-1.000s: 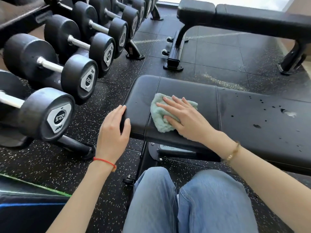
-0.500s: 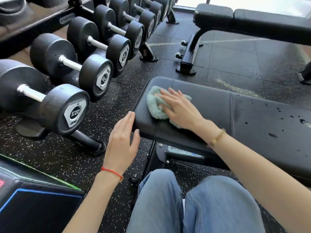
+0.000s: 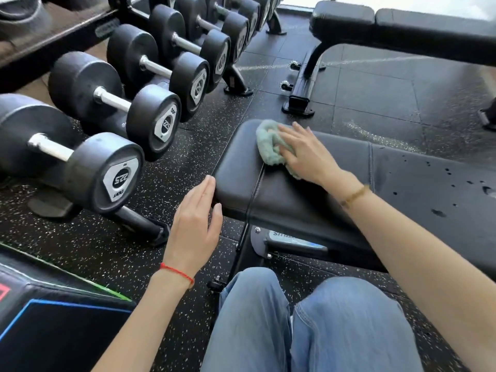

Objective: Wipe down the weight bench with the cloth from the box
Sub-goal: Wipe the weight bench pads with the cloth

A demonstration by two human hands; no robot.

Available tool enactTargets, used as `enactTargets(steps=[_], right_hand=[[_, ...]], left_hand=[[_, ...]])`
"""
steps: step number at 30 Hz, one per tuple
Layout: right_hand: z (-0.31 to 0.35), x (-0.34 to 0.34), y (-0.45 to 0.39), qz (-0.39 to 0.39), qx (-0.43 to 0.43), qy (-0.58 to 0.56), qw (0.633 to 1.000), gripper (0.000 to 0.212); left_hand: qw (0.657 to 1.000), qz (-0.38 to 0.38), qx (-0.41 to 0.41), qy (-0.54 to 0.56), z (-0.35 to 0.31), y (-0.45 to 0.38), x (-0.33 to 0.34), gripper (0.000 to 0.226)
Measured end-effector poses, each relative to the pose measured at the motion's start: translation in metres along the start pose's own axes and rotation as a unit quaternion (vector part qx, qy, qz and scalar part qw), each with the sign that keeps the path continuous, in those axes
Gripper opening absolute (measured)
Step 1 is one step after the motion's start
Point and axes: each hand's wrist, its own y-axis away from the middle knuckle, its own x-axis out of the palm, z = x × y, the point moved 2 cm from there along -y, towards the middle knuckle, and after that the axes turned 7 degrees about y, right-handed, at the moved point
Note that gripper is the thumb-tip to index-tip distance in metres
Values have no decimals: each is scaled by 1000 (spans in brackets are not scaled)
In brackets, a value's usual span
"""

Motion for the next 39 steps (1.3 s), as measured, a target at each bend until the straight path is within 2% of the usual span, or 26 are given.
enactTargets(steps=[1, 3, 7, 10, 12, 17, 22, 24, 26, 29, 31, 35, 39], right_hand=[[2, 2, -11, -4, 18, 7, 1000, 44], [17, 9, -10, -9, -2, 0, 1000, 43], [41, 2, 65, 10, -98, -34, 995, 44], [35, -12, 123, 17, -104, -22, 994, 47], [13, -21, 141, 8, -70, -17, 997, 47], [-47, -36, 124, -33, 136, -7, 990, 47], [-5, -39, 176, 14, 52, -8, 999, 48], [-14, -50, 208, 13, 56, 1, 998, 49], [-47, -59, 224, -7, 124, 17, 992, 48], [-104, -65, 205, -33, 262, 61, 963, 42], [-117, -60, 171, -43, 289, 71, 954, 43], [-90, -39, 136, -63, 222, 63, 971, 48], [-78, -49, 195, -49, 133, 34, 989, 47]], left_hand=[[1000, -3, -1, -1, -1, -1, -1, 56], [1000, -10, 2, -8, -3, -6, -2, 55], [1000, -7, 25, -17, -13, -23, -1, 52], [999, 0, 41, -16, -24, -39, 5, 52], [999, 5, 53, -11, -33, -48, 12, 52], [997, 30, 76, -5, -63, -61, 35, 52], [995, 62, 78, 18, -96, -77, 65, 51], [993, 60, 95, 26, -109, -82, 76, 51], [992, 68, 102, 21, -122, -83, 87, 52], [990, 106, 91, -19, -137, -75, 106, 56], [989, 107, 91, -49, -140, -69, 116, 56], [992, 64, 92, -62, -139, -69, 120, 61], [992, 52, 99, -60, -139, -68, 119, 55]])
